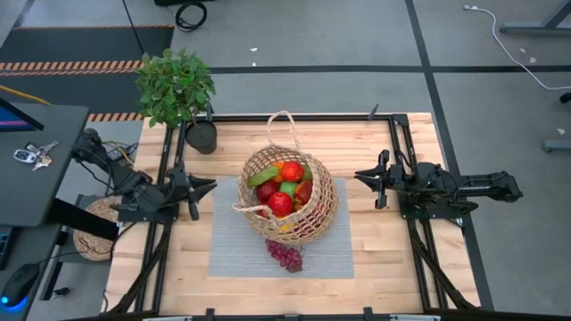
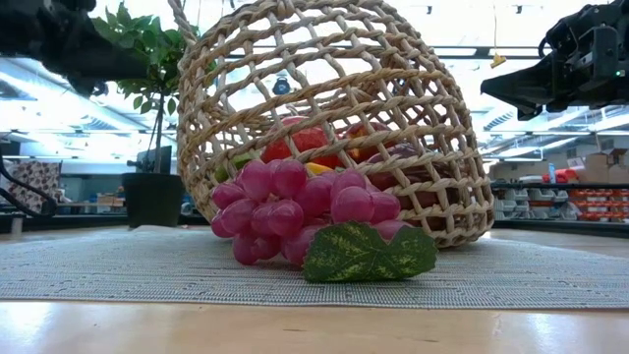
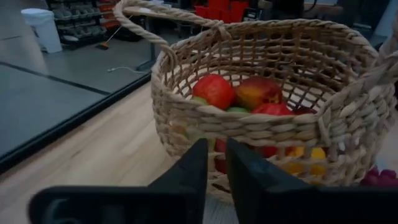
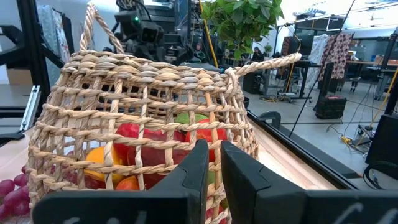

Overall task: Build produce basket
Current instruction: Put the grapes into the basket

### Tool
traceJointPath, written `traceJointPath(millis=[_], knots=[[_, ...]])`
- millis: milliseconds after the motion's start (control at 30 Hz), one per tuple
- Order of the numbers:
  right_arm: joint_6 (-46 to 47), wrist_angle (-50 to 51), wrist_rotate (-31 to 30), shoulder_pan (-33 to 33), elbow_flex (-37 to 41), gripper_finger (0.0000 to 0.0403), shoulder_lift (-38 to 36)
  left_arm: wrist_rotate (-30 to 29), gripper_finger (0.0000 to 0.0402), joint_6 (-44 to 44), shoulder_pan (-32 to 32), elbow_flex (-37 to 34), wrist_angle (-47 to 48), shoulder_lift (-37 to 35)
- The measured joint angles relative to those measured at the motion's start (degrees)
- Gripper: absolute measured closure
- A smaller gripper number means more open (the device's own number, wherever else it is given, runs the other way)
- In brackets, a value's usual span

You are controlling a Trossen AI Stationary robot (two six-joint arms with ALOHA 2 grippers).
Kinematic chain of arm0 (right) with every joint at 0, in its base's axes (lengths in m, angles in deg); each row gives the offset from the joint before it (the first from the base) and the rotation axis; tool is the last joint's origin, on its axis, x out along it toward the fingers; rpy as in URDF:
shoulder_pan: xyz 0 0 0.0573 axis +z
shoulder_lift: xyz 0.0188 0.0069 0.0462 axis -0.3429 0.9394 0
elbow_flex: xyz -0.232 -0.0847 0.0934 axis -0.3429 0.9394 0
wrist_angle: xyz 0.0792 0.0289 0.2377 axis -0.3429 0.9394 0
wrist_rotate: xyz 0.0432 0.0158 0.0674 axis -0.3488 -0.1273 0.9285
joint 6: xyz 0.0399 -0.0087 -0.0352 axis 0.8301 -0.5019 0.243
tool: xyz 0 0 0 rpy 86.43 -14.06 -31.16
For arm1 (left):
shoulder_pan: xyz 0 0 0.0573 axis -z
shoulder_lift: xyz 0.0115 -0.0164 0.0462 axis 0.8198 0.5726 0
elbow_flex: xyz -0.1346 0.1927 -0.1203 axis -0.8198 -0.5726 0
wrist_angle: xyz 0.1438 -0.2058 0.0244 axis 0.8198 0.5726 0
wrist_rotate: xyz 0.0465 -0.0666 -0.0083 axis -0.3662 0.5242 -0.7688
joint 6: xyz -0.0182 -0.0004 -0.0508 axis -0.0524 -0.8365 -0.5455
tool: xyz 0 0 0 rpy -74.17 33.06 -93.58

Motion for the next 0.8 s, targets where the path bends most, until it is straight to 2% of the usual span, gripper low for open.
traceJointPath(millis=[267, 333, 433, 500, 567, 800], knots=[[0.01, 0.00, 0.00, 0.00, 0.00, 0.0353, 0.00, -0.13, 0.0395, 8.82, -4.22, -3.97, -0.82, -7.45], [0.00, 0.00, 0.00, 0.00, 0.00, 0.0353, 0.00, -0.03, 0.0397, 10.91, -5.72, -4.76, -3.64, -8.74], [0.01, 0.00, 0.00, 0.00, 0.00, 0.0353, 0.00, 0.48, 0.0390, 12.98, -6.83, -5.79, -12.64, -9.10], [0.01, 0.00, -0.01, -0.01, 0.00, 0.0353, 0.00, 1.53, 0.0382, 14.78, -6.92, -5.97, -14.32, -8.99], [-0.01, 0.00, -0.02, 0.00, -0.01, 0.0353, 0.00, 2.53, 0.0377, 12.38, -6.90, -5.99, -14.64, -8.98], [0.01, 0.00, 0.00, 0.00, 0.00, 0.0353, 0.00, 2.58, 0.0386, -7.33, -6.90, -5.99, -15.23, -8.98]])
